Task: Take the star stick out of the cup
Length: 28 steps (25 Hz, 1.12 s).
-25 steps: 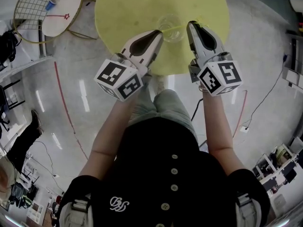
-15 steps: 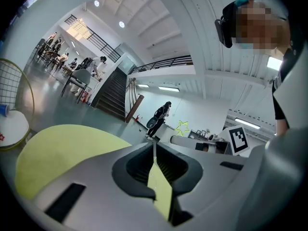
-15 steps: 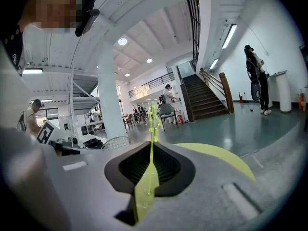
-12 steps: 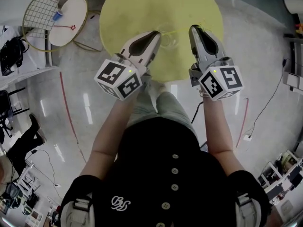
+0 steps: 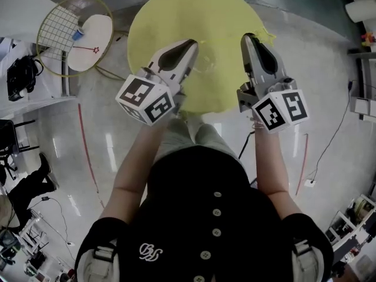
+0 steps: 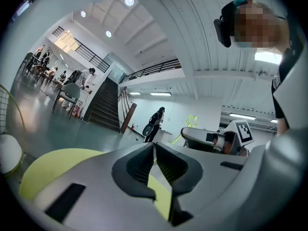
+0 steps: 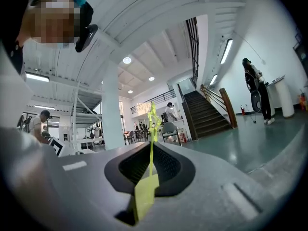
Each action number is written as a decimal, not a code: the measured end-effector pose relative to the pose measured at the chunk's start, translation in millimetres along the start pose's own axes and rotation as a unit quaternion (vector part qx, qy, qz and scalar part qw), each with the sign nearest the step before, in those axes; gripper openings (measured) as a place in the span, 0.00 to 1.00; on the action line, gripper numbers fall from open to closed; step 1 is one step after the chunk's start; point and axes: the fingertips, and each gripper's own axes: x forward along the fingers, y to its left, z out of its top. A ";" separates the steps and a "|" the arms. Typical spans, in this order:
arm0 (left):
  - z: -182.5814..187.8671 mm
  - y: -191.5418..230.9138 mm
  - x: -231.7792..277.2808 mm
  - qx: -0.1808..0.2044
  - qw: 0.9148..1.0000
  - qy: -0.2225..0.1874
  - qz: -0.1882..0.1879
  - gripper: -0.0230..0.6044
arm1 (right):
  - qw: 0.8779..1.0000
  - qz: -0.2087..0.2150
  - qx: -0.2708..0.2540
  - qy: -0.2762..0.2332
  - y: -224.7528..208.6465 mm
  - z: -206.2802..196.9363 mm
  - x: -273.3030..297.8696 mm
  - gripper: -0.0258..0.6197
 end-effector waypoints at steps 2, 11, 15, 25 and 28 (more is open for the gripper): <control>8.1 -1.8 1.9 0.007 1.000 -0.006 -0.004 0.08 | 1.000 0.003 -0.002 -0.014 2.1 12.0 -2.3 0.07; 37.1 -16.0 8.5 0.048 0.998 -0.021 -0.041 0.08 | 0.997 0.016 0.000 -0.072 11.8 54.1 -13.1 0.07; 46.0 -17.3 12.4 0.052 0.997 -0.028 -0.047 0.08 | 0.996 0.021 0.003 -0.089 12.3 65.5 -17.2 0.07; 46.5 -17.4 9.3 0.061 0.996 -0.010 -0.068 0.08 | 0.995 0.024 0.011 -0.098 14.3 58.6 -18.4 0.07; 41.6 -17.5 7.9 0.061 0.995 0.003 -0.080 0.08 | 0.995 0.025 0.022 -0.099 15.2 54.4 -14.7 0.07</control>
